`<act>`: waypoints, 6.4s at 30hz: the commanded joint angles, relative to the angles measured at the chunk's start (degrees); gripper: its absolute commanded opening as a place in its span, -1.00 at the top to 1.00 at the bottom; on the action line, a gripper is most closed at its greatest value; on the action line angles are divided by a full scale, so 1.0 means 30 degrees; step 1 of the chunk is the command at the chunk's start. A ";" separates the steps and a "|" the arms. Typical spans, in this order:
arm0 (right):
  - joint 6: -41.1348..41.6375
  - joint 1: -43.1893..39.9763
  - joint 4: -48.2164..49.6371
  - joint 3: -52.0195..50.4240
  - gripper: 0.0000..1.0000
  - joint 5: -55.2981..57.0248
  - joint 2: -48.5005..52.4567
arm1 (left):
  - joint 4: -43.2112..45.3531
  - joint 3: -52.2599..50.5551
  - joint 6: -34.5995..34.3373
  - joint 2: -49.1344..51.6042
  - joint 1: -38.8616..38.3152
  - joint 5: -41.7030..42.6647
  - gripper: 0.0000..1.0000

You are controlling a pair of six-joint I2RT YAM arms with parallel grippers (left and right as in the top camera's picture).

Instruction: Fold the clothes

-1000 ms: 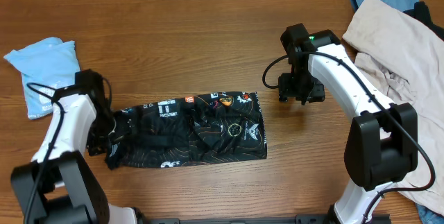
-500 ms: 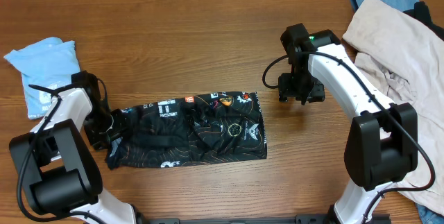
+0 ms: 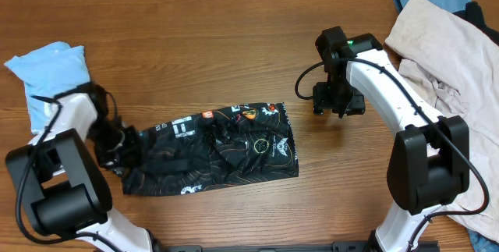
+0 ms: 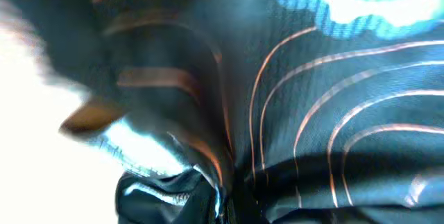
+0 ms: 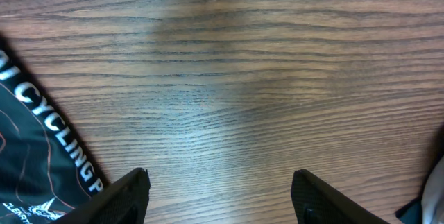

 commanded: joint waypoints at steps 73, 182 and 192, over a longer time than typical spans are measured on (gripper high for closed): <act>-0.0306 0.0066 -0.0029 0.0379 -0.46 -0.0437 -0.0495 | -0.9056 0.7665 0.0146 -0.1938 -1.3355 0.3599 0.36; 0.4663 0.9304 0.1093 -0.0583 0.09 -0.2120 -0.2601 | -0.0277 0.7577 0.7599 -0.0940 -1.0178 0.2761 -0.35; 0.4656 0.8451 0.1086 -0.0590 0.09 -0.2382 -0.2601 | -0.0423 0.7577 0.9566 0.2477 -1.2451 0.2732 -0.28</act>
